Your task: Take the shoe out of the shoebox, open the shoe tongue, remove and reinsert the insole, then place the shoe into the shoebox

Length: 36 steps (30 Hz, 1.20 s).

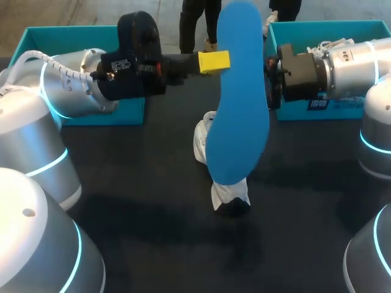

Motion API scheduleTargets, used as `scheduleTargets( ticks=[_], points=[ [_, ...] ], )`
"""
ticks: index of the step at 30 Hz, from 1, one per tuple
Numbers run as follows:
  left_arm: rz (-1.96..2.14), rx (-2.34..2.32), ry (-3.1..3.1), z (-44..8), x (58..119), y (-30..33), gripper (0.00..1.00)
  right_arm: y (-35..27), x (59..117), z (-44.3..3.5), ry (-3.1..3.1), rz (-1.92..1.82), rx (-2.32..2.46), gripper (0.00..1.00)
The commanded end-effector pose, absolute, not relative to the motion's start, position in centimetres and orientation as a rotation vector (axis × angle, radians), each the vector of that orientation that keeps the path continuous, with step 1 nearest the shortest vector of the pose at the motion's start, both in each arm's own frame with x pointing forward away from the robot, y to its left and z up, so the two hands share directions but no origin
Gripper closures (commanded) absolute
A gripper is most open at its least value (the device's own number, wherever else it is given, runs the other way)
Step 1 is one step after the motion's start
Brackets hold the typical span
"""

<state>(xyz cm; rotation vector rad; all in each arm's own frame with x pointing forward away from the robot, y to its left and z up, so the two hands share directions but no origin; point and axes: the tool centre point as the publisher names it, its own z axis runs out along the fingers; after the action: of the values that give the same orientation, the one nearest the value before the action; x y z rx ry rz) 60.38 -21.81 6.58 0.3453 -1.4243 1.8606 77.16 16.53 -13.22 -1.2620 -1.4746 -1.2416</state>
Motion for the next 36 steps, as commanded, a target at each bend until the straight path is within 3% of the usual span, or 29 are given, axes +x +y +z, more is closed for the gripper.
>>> scheduleTargets(
  ticks=[1,17,36],
  points=[
    [1.852,0.307,-1.453,5.5,60.8,-20.5,1.0,16.7,77.2,-13.3,-1.473,-1.244,-1.262,0.0],
    [1.952,-0.006,-1.686,1.7,61.6,-18.6,1.0,16.7,77.2,-13.3,-1.473,-1.244,-1.262,0.0],
    [2.175,-1.348,-1.893,-1.7,66.1,-18.1,1.0,16.7,77.2,-13.3,-1.473,-1.244,-1.262,0.0]
  ],
)
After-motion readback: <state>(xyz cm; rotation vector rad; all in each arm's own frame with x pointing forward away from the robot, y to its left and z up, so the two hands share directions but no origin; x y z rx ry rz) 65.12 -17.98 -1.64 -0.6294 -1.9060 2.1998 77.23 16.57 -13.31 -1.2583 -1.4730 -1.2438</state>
